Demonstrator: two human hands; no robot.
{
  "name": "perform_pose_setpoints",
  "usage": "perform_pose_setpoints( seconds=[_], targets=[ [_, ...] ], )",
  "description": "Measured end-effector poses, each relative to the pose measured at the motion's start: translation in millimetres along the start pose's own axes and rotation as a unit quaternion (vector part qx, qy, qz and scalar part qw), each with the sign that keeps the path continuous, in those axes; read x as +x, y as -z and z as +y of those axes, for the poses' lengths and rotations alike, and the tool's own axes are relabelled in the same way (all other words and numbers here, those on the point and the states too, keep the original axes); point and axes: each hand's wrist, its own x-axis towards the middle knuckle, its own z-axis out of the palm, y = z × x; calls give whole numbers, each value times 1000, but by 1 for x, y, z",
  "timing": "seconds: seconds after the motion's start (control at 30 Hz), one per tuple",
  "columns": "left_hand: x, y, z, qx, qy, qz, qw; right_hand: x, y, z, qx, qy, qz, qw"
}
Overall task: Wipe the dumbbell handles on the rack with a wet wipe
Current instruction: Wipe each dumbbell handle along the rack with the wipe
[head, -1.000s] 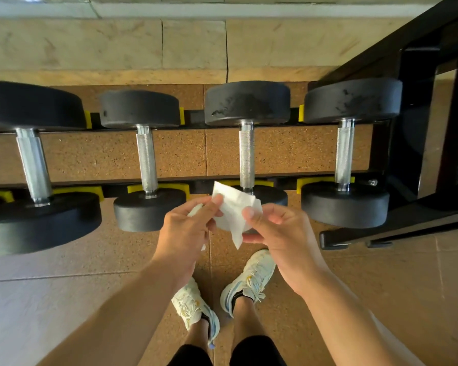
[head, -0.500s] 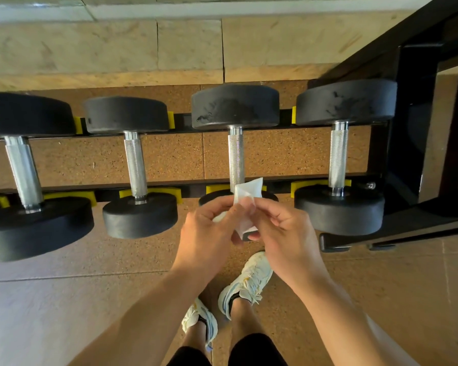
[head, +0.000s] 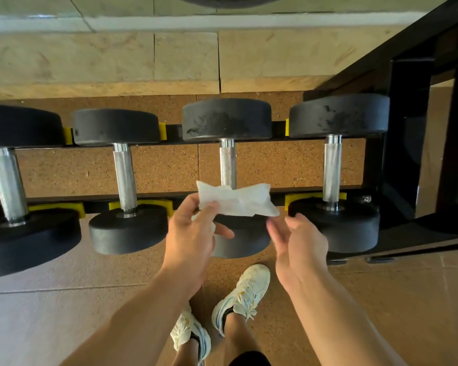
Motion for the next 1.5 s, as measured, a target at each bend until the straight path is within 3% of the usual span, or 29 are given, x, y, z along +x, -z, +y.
perform_pose_setpoints(
  seconds=[0.07, 0.13, 0.17, 0.3, 0.47, 0.5, 0.57, 0.63, 0.7, 0.8, 0.9, 1.0, 1.1, 1.2, 1.23, 1.4, 1.47, 1.5],
  targets=[
    [3, -3, 5, 45, -45, -15, 998, -3, -8, -3, -149, 115, 49, 981],
    [5, -6, 10, 78, -74, -32, 994, -8, -15, -3, -247, 235, 14, 940],
    [6, -6, 13, 84, -83, -41, 992, -9, -19, -3, -289, 255, -30, 922],
    [4, -4, 22, 32, -76, -97, 992, -2, -34, -5, -354, 106, -212, 905],
    [4, 0, 19, 18, -58, -121, 991, 4, -46, -21, -271, -55, -316, 908],
    [5, 0, 18, 22, -61, -90, 994, 3, -49, -21, -230, -46, -299, 925],
    [11, 0, 10, 59, -78, 35, 995, 12, -56, -15, -180, 41, -176, 967],
    [19, 3, -1, 79, -69, 158, 982, 24, -66, -9, -233, 177, -28, 956],
    [29, 5, -14, 108, -40, 198, 973, 37, -80, -3, -309, 261, -8, 915],
    [47, 0, -30, 178, -3, 215, 960, 53, -108, 22, -429, 310, -70, 846],
    [62, -8, -43, 219, -3, 262, 940, 59, -113, 40, -517, 399, -59, 755],
    [71, -10, -57, 202, -39, 314, 927, 64, -90, 39, -551, 511, -99, 652],
    [72, -11, -62, 188, -56, 319, 927, 74, -73, 28, -622, 601, -173, 471],
    [72, -11, -60, 184, -56, 317, 929, 80, -76, 13, -738, 607, -196, 220],
    [72, -11, -61, 183, -54, 317, 929, 80, -80, 8, -751, 604, -205, 172],
    [74, -10, -61, 177, -44, 315, 931, 78, -100, -5, -769, 563, -297, 66],
    [74, -10, -62, 173, -55, 316, 931, 71, -85, -3, -787, 496, -355, 95],
    [74, -9, -64, 172, -59, 316, 931, 67, -74, -3, -792, 458, -379, 139]
  ],
)
